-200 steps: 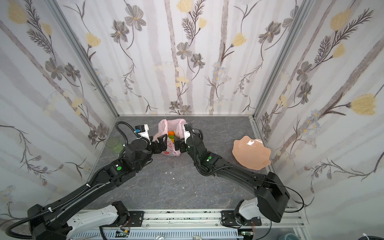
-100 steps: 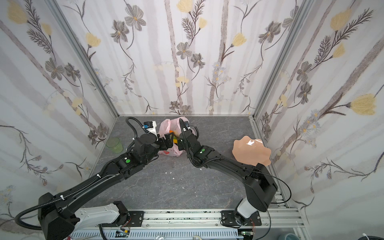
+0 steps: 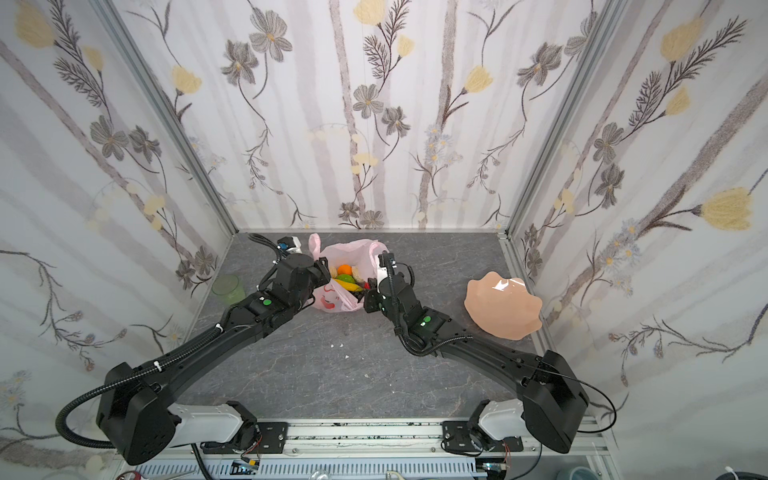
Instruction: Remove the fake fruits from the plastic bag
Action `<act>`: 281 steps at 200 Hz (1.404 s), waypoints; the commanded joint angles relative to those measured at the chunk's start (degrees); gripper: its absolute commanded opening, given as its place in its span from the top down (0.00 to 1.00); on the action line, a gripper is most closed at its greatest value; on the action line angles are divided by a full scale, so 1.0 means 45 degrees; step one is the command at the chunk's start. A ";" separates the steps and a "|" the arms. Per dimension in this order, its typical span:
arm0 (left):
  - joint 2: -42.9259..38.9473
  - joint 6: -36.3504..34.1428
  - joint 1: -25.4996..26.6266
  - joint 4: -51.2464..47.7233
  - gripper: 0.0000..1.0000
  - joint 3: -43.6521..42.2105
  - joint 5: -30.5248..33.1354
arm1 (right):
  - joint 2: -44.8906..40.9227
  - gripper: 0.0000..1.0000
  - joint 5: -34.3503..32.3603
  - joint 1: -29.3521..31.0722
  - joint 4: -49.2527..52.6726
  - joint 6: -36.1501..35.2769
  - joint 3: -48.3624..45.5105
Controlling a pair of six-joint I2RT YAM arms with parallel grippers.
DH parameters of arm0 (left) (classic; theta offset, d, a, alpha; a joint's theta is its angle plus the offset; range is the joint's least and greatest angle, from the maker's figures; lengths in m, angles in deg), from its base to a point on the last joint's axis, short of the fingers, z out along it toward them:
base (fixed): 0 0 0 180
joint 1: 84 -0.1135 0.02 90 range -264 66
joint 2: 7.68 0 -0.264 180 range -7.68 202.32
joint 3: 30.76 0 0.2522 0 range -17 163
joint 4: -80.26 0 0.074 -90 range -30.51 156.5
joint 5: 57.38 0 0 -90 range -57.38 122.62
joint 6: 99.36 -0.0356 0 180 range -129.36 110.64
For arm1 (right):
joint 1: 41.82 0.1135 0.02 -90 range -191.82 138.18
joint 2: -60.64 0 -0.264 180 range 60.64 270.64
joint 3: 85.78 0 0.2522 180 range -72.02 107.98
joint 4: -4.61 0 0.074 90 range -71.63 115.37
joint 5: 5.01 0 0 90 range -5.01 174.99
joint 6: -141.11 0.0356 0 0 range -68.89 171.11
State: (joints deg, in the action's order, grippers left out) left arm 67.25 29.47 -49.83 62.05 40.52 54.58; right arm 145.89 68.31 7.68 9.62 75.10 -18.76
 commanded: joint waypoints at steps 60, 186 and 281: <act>-0.1896 0.3074 -0.4057 0.3329 1.00 -0.5679 -0.4294 | -0.2695 1.00 0.2264 -0.2735 -0.4482 0.4531 -0.5066; -0.3645 0.1545 -0.3160 0.0602 0.23 -0.5594 -0.4549 | -0.2597 1.00 0.2658 -0.2651 -0.4133 0.3805 -0.4900; -0.6047 -0.0279 -0.2822 -0.6484 0.01 -0.1628 -0.1967 | -0.2363 1.00 0.1712 -0.1897 -0.3504 0.3046 -0.4259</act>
State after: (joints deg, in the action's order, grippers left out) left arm 41.92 29.69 -63.44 44.10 28.56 38.88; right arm 134.96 78.12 -1.09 -6.80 89.85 -38.52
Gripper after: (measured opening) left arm 0.996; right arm 0.048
